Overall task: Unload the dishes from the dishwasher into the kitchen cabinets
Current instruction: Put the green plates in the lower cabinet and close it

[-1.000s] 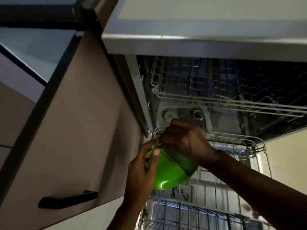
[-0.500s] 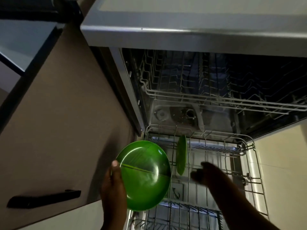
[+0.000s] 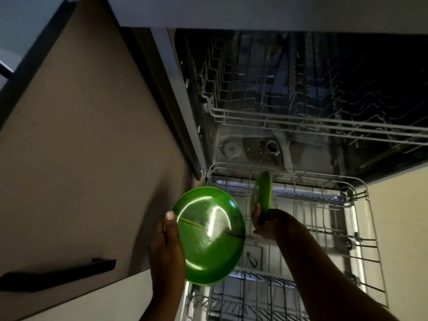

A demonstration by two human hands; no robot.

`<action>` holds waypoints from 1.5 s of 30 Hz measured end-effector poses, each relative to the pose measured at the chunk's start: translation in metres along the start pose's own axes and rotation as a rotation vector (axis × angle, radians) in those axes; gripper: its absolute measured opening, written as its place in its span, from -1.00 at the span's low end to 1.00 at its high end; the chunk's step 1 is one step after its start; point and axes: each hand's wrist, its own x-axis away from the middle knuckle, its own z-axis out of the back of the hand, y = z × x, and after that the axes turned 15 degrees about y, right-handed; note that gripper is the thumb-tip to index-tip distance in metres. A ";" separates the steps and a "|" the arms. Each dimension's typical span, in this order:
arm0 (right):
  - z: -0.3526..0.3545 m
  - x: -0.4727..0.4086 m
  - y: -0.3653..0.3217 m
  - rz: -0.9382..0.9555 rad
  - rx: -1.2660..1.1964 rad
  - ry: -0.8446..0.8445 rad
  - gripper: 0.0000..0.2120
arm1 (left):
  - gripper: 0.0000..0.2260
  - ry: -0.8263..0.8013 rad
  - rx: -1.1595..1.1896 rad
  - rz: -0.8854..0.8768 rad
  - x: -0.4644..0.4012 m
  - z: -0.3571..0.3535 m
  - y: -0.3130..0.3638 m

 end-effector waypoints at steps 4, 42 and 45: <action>0.024 0.049 0.016 0.317 0.287 -0.059 -0.78 | -0.48 0.004 -0.026 0.086 0.013 -0.006 -0.002; 0.159 0.475 0.100 1.767 0.835 -0.168 -0.75 | -0.85 -0.221 0.385 0.211 0.083 0.215 0.354; 0.172 0.530 0.121 1.859 0.870 -0.233 -0.80 | -0.83 -0.225 0.492 0.166 0.089 0.268 0.394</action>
